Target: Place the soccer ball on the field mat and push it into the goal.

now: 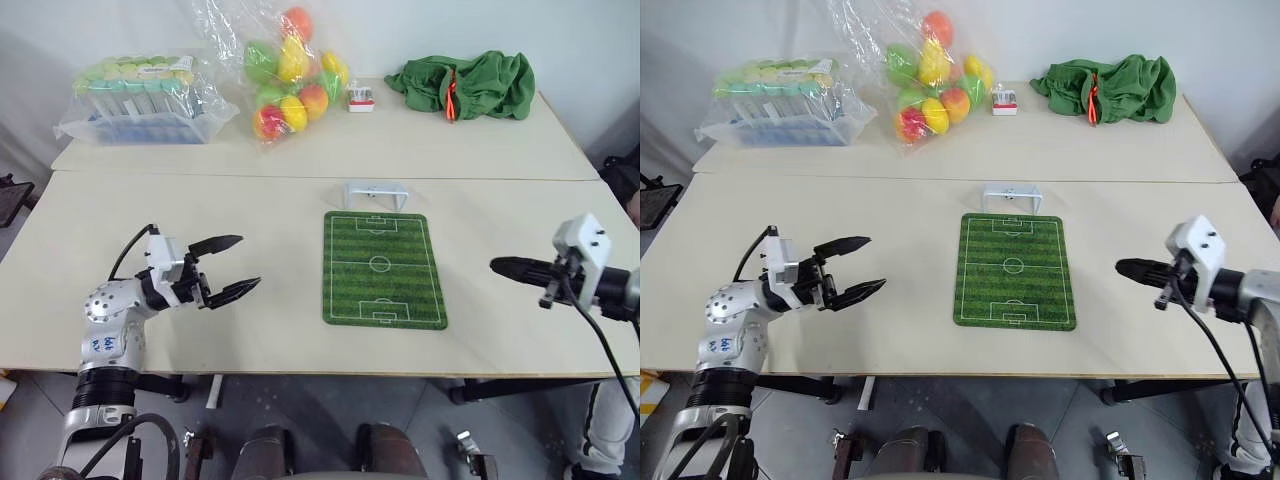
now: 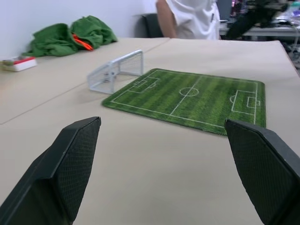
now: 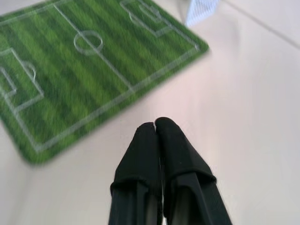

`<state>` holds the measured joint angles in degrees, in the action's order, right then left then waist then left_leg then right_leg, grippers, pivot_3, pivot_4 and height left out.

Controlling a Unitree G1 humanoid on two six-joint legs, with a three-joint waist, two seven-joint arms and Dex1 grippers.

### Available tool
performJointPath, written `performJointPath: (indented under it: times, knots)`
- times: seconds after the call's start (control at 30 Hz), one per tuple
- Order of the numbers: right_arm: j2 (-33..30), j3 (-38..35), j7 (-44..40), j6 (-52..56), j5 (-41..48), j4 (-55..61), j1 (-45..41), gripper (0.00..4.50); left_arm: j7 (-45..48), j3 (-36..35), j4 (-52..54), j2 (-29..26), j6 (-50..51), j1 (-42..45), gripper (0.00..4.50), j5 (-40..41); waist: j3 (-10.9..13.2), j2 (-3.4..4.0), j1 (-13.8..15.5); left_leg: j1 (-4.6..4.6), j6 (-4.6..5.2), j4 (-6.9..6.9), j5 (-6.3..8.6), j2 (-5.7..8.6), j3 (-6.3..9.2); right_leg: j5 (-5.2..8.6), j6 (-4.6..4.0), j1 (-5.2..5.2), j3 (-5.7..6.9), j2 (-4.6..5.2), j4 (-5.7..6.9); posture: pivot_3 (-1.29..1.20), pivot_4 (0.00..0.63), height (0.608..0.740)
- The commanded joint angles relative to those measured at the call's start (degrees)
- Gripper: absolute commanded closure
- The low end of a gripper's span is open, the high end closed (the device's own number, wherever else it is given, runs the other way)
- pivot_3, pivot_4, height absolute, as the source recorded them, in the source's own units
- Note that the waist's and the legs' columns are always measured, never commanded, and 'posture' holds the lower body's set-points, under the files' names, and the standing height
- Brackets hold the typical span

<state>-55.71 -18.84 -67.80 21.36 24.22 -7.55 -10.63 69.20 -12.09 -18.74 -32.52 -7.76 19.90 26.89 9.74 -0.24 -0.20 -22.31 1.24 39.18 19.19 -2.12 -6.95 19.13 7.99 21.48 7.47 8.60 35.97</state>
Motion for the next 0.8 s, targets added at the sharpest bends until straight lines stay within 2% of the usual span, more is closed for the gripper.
performJointPath:
  times: [0.03,0.33,0.57,0.8]
  knots:
    - [-1.11,-4.81,-3.38,-0.74,3.44,-0.55,2.09,3.14,0.16,-2.89,2.84,-2.23,2.25,-2.13,0.00,2.59,0.00,0.00,0.00,0.03,0.00,0.00,0.00,0.00,-0.01,0.00,0.00,-0.01,-0.01,0.00,0.00,0.00,0.150,0.740]
    - [-0.59,-6.88,-8.90,-7.44,4.00,-6.78,4.89,0.05,0.45,-5.25,4.19,-5.19,5.93,-4.35,0.00,3.99,0.00,0.00,0.13,0.04,0.00,0.02,0.00,0.00,-0.03,0.00,0.01,-0.04,-0.07,0.01,-0.01,0.00,0.150,0.740]
    - [0.16,-6.34,-9.15,-9.96,4.08,-8.73,4.38,0.02,-0.75,-6.10,4.80,-5.80,8.09,-3.69,0.00,4.18,0.00,0.00,0.09,0.05,0.00,0.01,0.00,-0.01,-0.05,0.00,0.01,-0.04,-0.08,0.00,-0.01,0.00,0.150,0.740]
    - [4.42,-6.81,-3.23,-8.55,4.70,-2.62,8.17,0.02,-2.97,-5.23,7.62,-5.38,11.46,-5.19,0.00,2.79,0.00,0.00,0.14,0.05,0.00,0.01,0.00,-0.02,-0.02,0.00,0.01,-0.04,-0.07,0.00,0.01,0.00,0.150,0.740]
